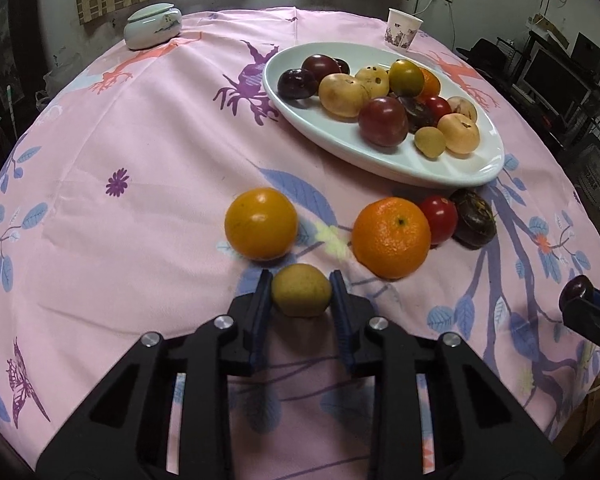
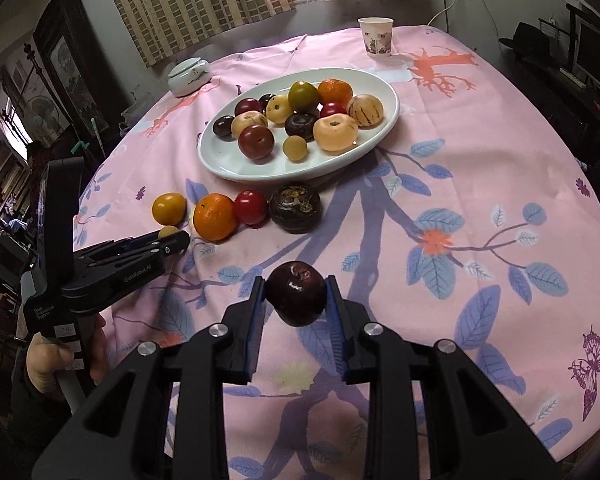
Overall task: Organize fruits
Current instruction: 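Grasp a small tan pear with the left tool while the right tool grasps a dark red plum, then carry both fruits over the white plate and open both tools to release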
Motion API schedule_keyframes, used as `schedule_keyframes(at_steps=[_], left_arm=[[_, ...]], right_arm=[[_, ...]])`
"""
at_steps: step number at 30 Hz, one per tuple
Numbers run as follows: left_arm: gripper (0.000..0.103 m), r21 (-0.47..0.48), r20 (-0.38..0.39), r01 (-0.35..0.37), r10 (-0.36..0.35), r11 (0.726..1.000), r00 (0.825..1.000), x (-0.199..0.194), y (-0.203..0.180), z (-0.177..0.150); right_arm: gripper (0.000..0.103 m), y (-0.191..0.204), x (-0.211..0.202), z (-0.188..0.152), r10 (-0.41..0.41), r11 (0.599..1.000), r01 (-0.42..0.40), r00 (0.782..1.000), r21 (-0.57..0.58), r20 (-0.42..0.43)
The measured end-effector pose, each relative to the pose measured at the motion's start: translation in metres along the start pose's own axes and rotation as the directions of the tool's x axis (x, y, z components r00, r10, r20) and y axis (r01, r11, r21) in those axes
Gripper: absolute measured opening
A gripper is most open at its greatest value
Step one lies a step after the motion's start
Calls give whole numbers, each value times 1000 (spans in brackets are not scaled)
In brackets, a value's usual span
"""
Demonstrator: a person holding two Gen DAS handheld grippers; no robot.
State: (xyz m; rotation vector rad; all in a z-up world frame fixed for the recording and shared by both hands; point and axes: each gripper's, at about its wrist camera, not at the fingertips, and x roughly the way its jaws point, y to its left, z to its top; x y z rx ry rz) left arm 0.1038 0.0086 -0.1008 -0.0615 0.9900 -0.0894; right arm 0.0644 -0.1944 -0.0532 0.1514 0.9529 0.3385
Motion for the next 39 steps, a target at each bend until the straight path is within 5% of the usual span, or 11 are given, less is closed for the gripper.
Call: schedule_keyframes(at_steps=[12, 24, 31, 39], left_arm=[[29, 76, 89, 59, -65, 995, 994, -64, -21, -12], [29, 85, 105, 79, -87, 993, 991, -77, -18, 1], [29, 110, 116, 69, -82, 992, 990, -73, -20, 34], [29, 132, 140, 12, -30, 991, 990, -44, -28, 118]], right_arm=[[30, 26, -13, 0, 22, 998, -21, 999, -55, 32], [30, 32, -11, 6, 27, 997, -25, 999, -72, 32], [30, 29, 2, 27, 35, 996, -34, 999, -83, 16], [30, 24, 28, 93, -10, 991, 17, 999, -136, 52]])
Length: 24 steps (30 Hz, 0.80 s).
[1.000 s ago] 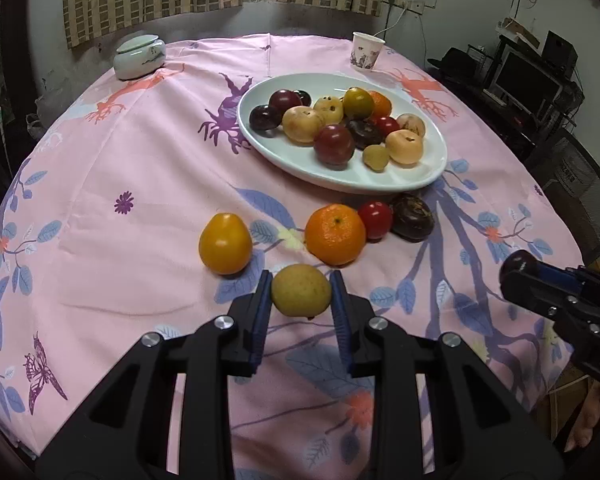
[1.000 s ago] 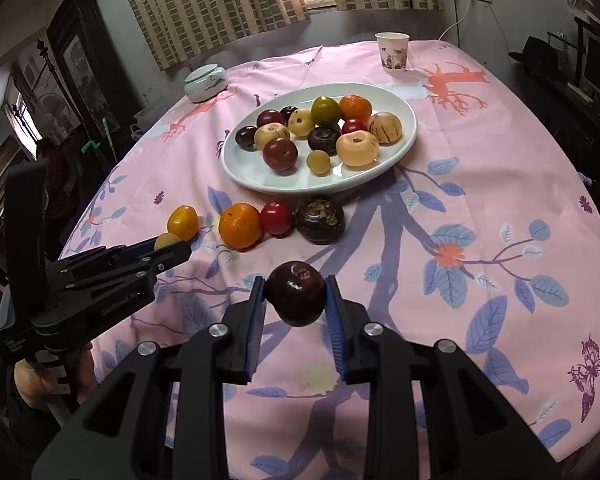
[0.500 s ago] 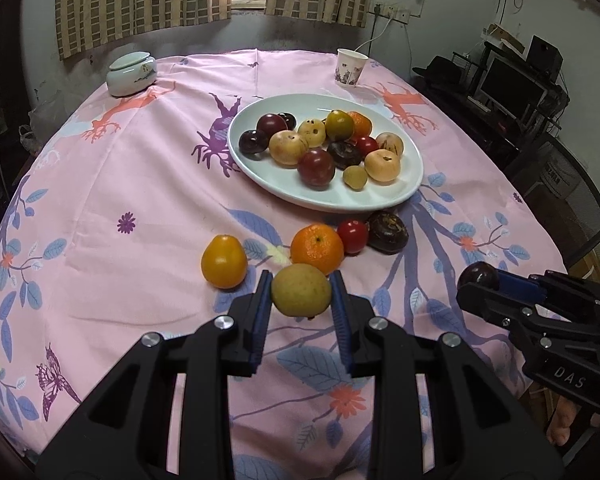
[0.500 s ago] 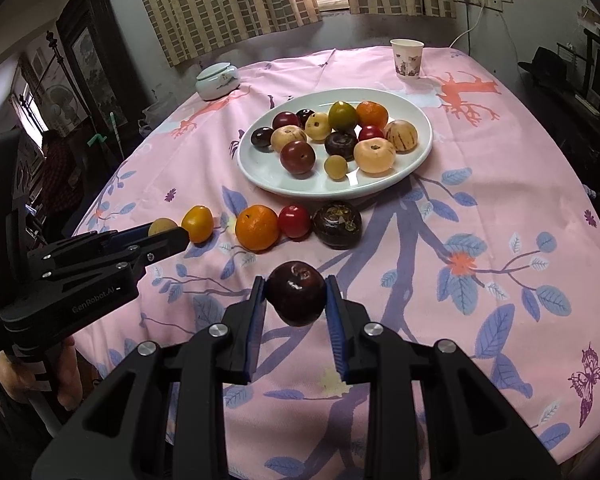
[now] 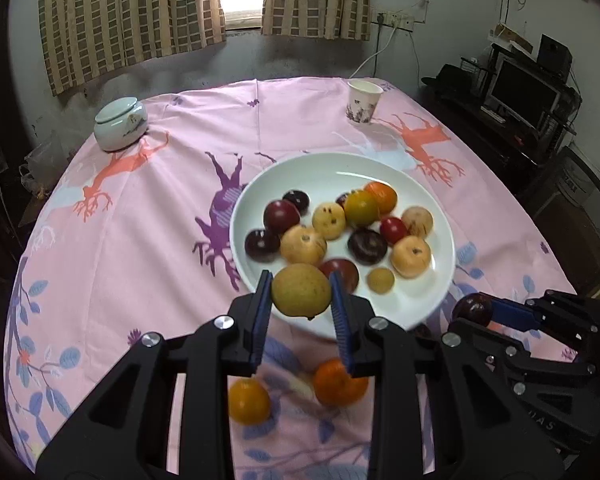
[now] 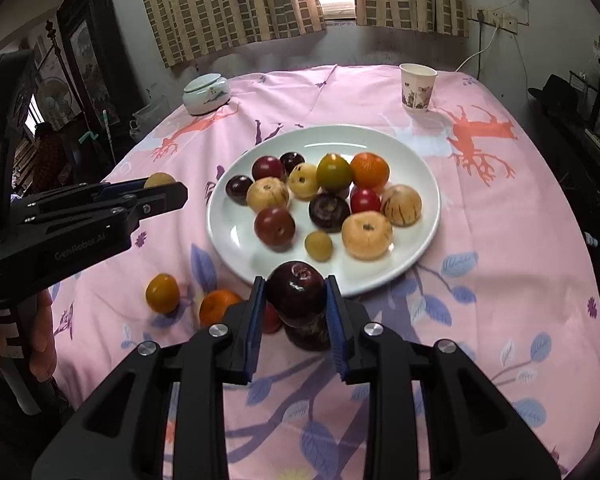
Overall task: Organize fruits
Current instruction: 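Carry both fruits over the white plate and open both tools to release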
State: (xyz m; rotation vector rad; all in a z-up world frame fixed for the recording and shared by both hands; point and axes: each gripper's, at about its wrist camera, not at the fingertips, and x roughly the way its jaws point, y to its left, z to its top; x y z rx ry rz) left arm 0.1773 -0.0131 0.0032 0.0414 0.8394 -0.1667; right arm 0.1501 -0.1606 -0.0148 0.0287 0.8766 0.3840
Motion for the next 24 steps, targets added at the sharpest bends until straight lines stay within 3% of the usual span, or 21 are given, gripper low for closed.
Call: schedule_keyframes(at_steps=[7, 12, 20, 22, 23, 24], left_arm=[[29, -31, -67, 16, -19, 999, 998, 65, 0, 56], [29, -33, -127, 2, -6, 999, 992, 101, -3, 62], [31, -19, -159, -11, 8, 1000, 987, 121, -6, 66], [50, -19, -141, -22, 19, 1000, 990, 117, -7, 68], [69, -25, -121, -23, 20, 999, 993, 112, -7, 69], [73, -30, -88, -26, 23, 999, 996, 103, -6, 69]], right_arm=[[29, -13, 44, 53, -36, 999, 36, 999, 1, -1], [29, -19, 73, 60, -60, 998, 60, 998, 10, -30], [30, -30, 90, 63, -86, 996, 88, 995, 24, -47], [30, -29, 93, 66, -101, 995, 102, 994, 13, -52], [30, -29, 94, 66, -115, 993, 115, 992, 7, -59], [30, -29, 94, 66, -129, 992, 129, 990, 2, -65]])
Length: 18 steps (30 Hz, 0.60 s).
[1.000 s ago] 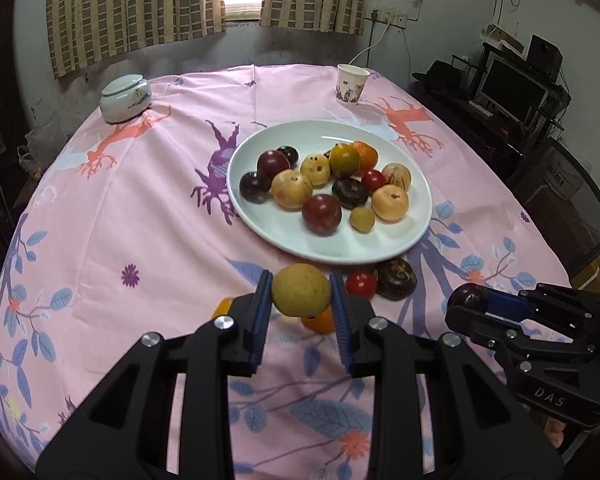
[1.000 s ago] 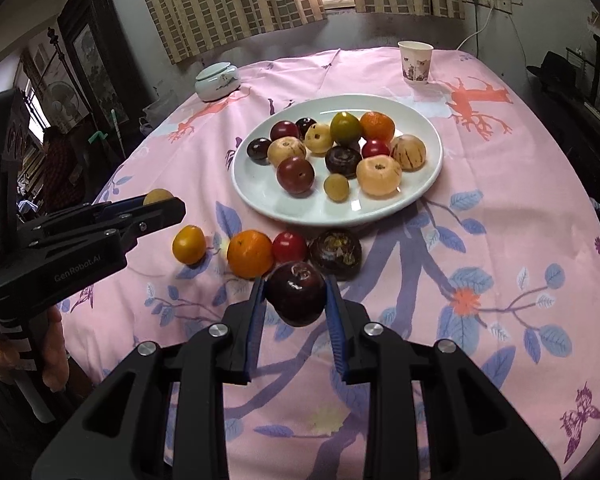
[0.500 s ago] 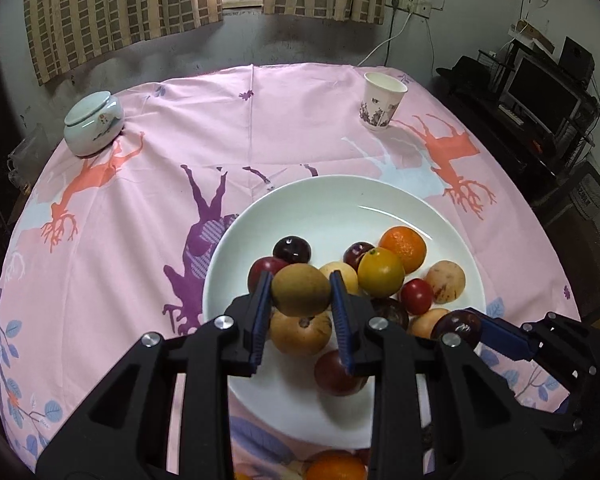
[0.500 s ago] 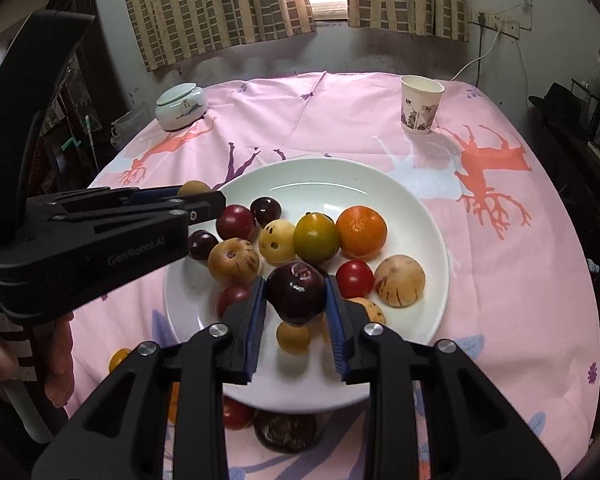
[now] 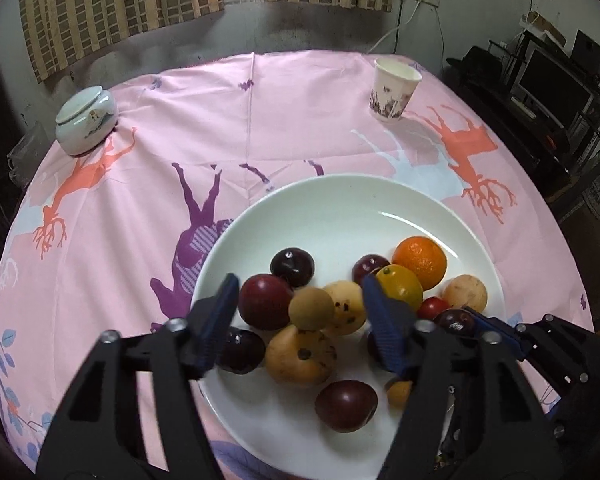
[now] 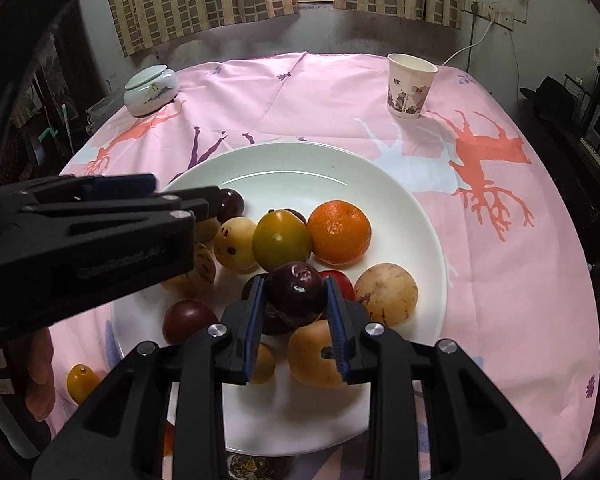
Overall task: Organize fruits
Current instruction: 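Carry both fruits over the white plate and open both tools to release, then move both open tools back toward the fruits on the cloth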
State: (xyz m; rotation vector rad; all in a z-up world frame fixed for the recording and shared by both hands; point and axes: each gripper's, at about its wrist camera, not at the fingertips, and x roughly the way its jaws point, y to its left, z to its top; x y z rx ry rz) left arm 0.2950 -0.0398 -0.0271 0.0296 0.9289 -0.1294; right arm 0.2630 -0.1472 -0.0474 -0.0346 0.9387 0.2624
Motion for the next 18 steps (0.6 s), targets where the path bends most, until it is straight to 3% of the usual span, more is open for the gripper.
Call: schedule_keyframes(at_steps=[3, 4, 6, 8, 14, 18], left_arm=[[75, 10, 48, -5, 5, 1000, 999, -25, 2, -3], [77, 2, 60, 3, -3, 1000, 998, -35, 4, -4], [81, -26, 82, 32, -30, 999, 996, -53, 10, -9], [81, -46, 88, 56, -52, 997, 995, -68, 14, -15], [82, -98, 153, 85, -70, 992, 986, -126, 33, -56], [88, -117, 188, 60, -37, 991, 981, -157, 51, -100]], right_arm=[[33, -1, -10, -5, -17, 1000, 17, 1000, 0, -10], [59, -2, -15, -8, -23, 1000, 23, 1000, 4, -8], [98, -2, -31, -11, -22, 1000, 21, 998, 17, 61], [100, 0, -45, -11, -39, 999, 37, 990, 15, 139], [100, 1, -73, -12, 6, 1000, -8, 987, 16, 159], [100, -3, -105, -34, 14, 999, -20, 981, 27, 193]])
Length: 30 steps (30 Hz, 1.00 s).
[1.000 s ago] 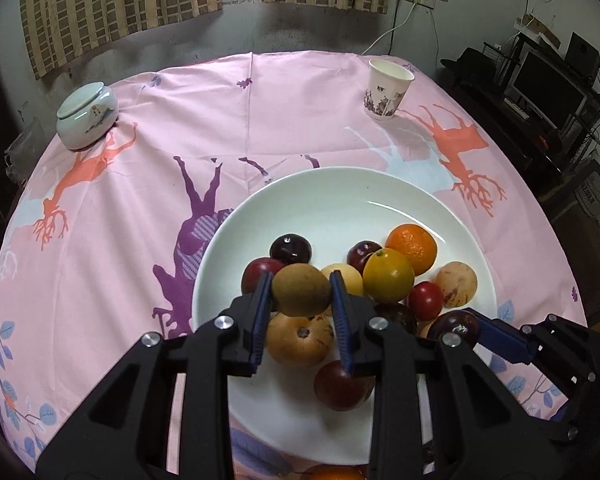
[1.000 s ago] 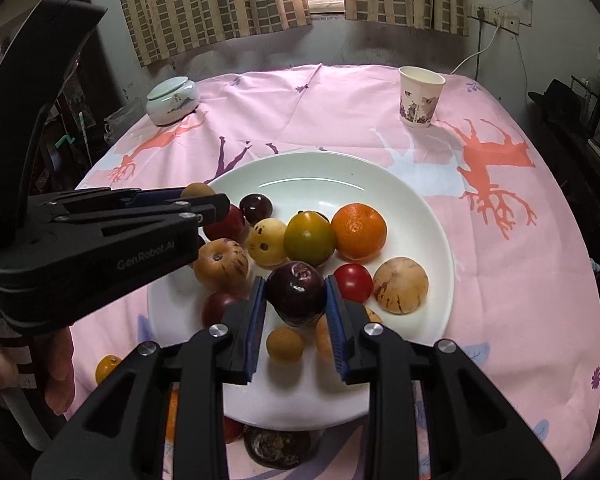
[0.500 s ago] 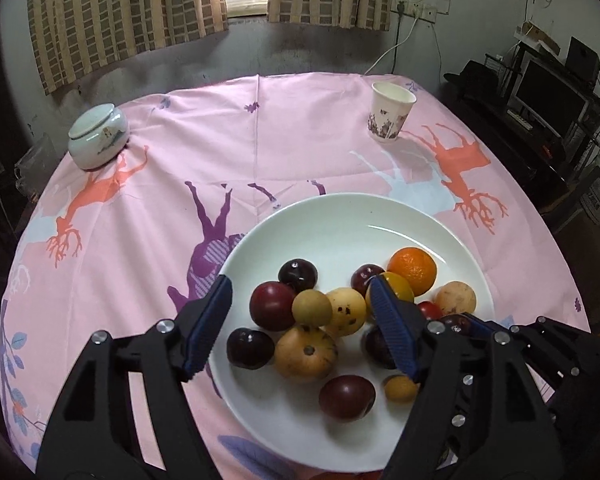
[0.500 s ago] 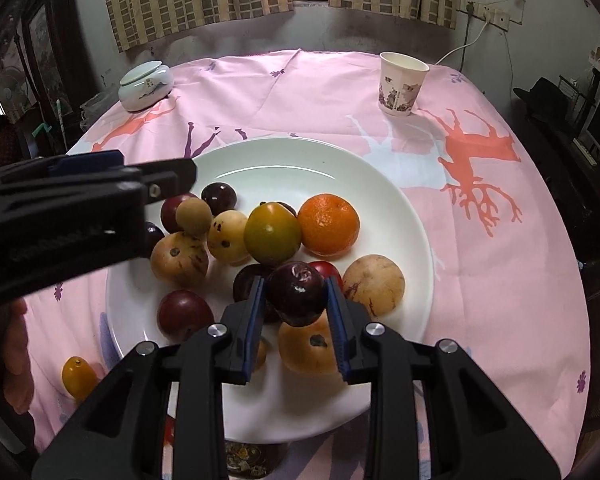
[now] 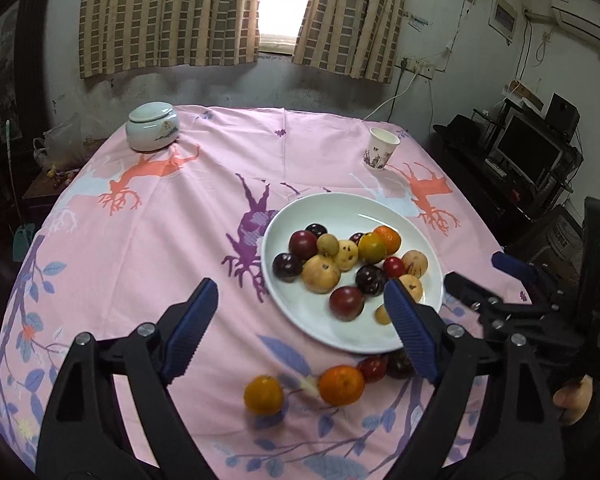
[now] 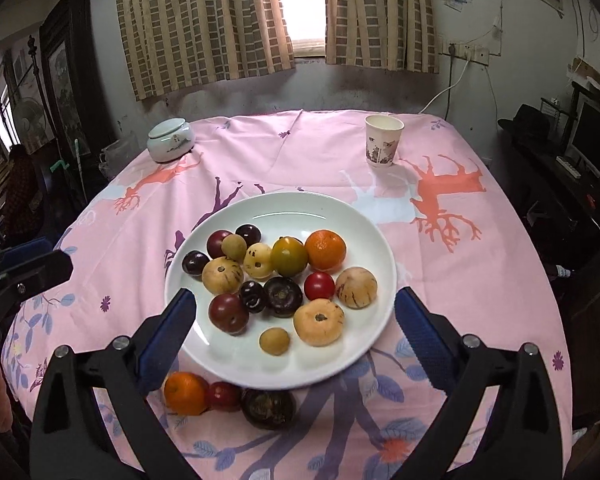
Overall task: Organize fruits
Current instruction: 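Move both open tools back toward the fruits on the cloth, then grasp a yellow tomato with the left tool while the right tool grasps a dark brown round fruit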
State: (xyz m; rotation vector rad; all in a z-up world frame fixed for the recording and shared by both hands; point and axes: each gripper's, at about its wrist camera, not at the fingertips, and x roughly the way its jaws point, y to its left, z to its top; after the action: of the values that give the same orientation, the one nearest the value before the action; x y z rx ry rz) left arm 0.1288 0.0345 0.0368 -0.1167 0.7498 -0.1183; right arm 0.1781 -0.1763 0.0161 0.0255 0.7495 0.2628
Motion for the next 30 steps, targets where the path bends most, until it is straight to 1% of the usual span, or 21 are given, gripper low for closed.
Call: schedule_keyframes(at_steps=[4, 6, 9, 11, 14, 16, 18, 19, 20, 21, 22, 23, 26, 28, 30], left_arm=[[88, -10, 8, -84, 84, 996, 996, -15, 20, -47], [88, -9, -11, -126, 126, 992, 992, -15, 28, -71], [88, -12, -66, -149, 148, 989, 987, -11, 38, -99], [88, -24, -99, -136, 133, 990, 986, -9, 44, -110], [88, -29, -126, -111, 107, 993, 986, -8, 47, -120], [88, -21, -126, -105, 102, 994, 987, -8, 46, -125], [88, -14, -124, -102, 100, 995, 987, -9, 44, -127], [88, -14, -126, -103, 101, 995, 987, -9, 44, -128], [88, -17, -128, -105, 102, 994, 986, -8, 44, -129], [88, -19, -132, -107, 103, 994, 986, -8, 46, -130], [88, -21, -136, -109, 106, 994, 985, -7, 46, -130], [88, -24, -138, -113, 109, 993, 985, -7, 47, -131], [88, -33, -143, -114, 108, 993, 984, -6, 51, -132], [88, -39, -148, -112, 105, 993, 983, -5, 52, -132], [88, -43, -156, -103, 96, 994, 983, -3, 52, -132]], right_arm=[[100, 7, -29, -38, 58, 998, -58, 998, 19, 3], [100, 17, -34, -63, 80, 997, -80, 997, 6, -17], [100, 35, -33, -97, 114, 993, -116, 990, -27, -83], [100, 42, -31, -114, 121, 991, -127, 986, -47, -113], [100, 45, -28, -124, 79, 995, -86, 990, -58, -115], [100, 40, -24, -120, 33, 998, -38, 995, -49, -94], [100, 33, -16, -116, 2, 999, -6, 996, -47, -88], [95, 29, -7, -113, -15, 999, 10, 995, -53, -102], [86, 25, 4, -110, -26, 998, 18, 992, -62, -121], [61, 22, 17, -108, -35, 997, 23, 986, -74, -162], [52, 18, 27, -107, -33, 997, 19, 980, -75, -197], [52, 16, 36, -106, -28, 998, 13, 975, -69, -220], [52, 13, 54, -105, 5, 998, -21, 967, -62, -253], [52, 16, 61, -103, 21, 997, -39, 966, -65, -258], [52, 23, 66, -100, 8, 994, -35, 967, -100, -253]])
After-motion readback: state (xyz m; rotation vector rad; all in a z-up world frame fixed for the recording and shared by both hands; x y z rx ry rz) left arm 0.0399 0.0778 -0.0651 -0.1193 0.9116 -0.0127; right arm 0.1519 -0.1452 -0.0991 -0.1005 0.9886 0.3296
